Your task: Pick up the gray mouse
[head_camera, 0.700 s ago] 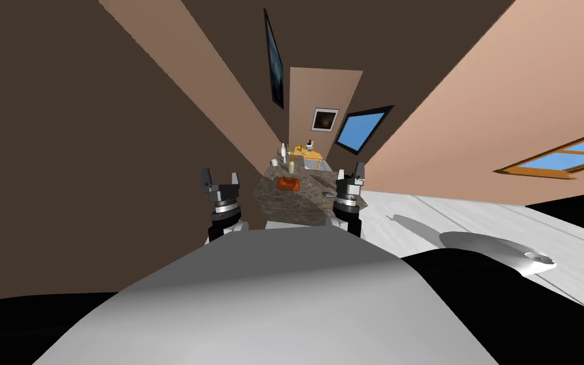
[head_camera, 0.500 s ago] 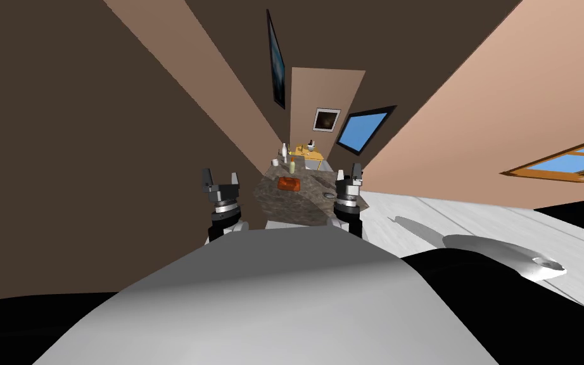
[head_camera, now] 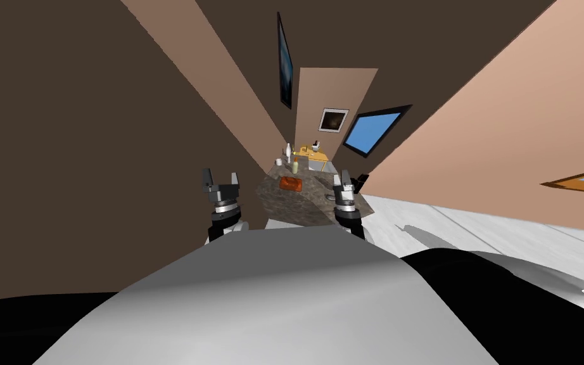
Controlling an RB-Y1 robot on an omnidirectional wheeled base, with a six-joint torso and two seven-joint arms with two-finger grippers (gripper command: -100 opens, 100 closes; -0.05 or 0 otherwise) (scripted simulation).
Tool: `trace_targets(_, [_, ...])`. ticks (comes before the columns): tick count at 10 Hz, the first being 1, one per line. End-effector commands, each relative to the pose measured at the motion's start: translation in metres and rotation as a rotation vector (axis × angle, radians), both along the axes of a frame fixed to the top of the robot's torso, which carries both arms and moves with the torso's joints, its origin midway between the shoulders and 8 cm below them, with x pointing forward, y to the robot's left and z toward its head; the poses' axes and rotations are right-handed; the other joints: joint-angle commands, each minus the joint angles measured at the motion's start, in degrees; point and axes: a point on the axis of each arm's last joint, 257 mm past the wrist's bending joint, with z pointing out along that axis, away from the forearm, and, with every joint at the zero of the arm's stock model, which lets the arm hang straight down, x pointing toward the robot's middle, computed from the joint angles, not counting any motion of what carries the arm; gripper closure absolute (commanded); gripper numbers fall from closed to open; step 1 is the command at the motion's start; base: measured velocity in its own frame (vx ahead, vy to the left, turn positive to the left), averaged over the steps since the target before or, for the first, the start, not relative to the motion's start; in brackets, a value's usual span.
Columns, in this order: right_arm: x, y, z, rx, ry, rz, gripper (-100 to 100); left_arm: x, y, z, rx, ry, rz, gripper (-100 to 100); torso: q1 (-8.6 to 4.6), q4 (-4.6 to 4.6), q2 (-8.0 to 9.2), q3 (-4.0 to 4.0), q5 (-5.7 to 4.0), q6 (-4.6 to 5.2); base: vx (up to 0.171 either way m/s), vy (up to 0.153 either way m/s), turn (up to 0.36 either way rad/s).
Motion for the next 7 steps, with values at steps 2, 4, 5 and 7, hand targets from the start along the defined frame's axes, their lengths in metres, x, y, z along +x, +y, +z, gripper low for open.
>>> trace_targets(2, [-0.004,0.006,-0.035,-0.134,0.082,-0.019,-100,0.000,0.000,0.000,0.000,0.000,0.000,0,-0.02,0.00,0.01,0.01,-0.01,0.00,-0.023,-0.069,0.172])
trace_targets(4, [-0.007,0.008,-0.051,-0.185,0.122,-0.026,-100,0.000,0.000,0.000,0.000,0.000,0.000,0,-0.07,0.00,0.02,0.01,-0.02,0.00,-0.026,-0.065,0.168])
trace_targets(5, [-0.011,0.009,-0.070,-0.238,0.168,-0.033,-100,0.000,0.000,0.000,0.000,0.000,0.000,0,0.00,0.01,0.00,0.01,-0.01,0.02,-0.031,-0.046,0.148])
trace_targets(7, [-0.015,0.010,-0.089,-0.292,0.214,-0.037,-100,0.000,0.000,0.000,0.000,0.000,0.000,0,0.08,0.01,-0.01,0.00,0.01,0.02,-0.024,-0.045,0.158])
